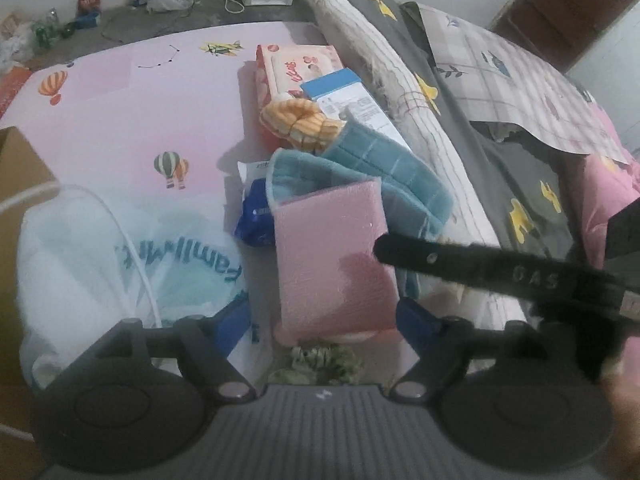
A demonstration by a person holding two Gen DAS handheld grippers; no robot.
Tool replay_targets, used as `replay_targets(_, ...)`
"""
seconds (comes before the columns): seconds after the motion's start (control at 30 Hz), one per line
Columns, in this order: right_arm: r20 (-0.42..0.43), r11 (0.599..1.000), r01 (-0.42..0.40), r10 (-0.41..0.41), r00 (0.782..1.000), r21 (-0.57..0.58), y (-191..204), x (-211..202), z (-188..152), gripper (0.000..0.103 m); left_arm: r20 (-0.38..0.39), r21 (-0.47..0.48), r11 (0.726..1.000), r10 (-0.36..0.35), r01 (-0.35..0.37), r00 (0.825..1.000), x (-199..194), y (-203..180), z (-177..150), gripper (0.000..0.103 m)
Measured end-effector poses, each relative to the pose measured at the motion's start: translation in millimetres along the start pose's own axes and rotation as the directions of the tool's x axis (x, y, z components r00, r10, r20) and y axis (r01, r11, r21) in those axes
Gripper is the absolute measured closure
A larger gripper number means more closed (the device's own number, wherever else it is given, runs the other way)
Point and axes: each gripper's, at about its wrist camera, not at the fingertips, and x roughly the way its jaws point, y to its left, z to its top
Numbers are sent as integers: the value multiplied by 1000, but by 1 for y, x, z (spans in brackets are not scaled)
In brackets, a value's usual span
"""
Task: Organize soft objects
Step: 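Reach the left tool to the pink sponge and close on it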
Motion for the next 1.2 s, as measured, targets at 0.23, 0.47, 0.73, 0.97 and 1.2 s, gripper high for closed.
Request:
replay_targets(0.23, -81, 999, -47, 49, 996, 27, -13, 24, 11, 71, -60, 11, 1000, -9, 10, 998, 24, 0, 19, 19)
replay_targets(0.47, -113, 994, -85, 92, 989, 63, -24, 27, 17, 74, -102, -13, 1000, -17, 16, 995, 41, -1, 23, 20)
replay_targets(0.73, -128, 990, -119, 127, 983, 68, -23, 22, 19, 78, -45, 93, 996, -7, 11, 999, 22, -35, 17, 30)
replay_targets(0.97, -118, 995, -81, 87, 989, 56, -15, 7, 8, 82, -34, 180, 984, 11, -5, 999, 19, -51, 4, 28)
replay_targets(1.2, -27, 998, -36, 37, 999, 58, -4, -8, 8, 79, -28, 118, 992, 50, -47, 998, 19, -16, -1, 28)
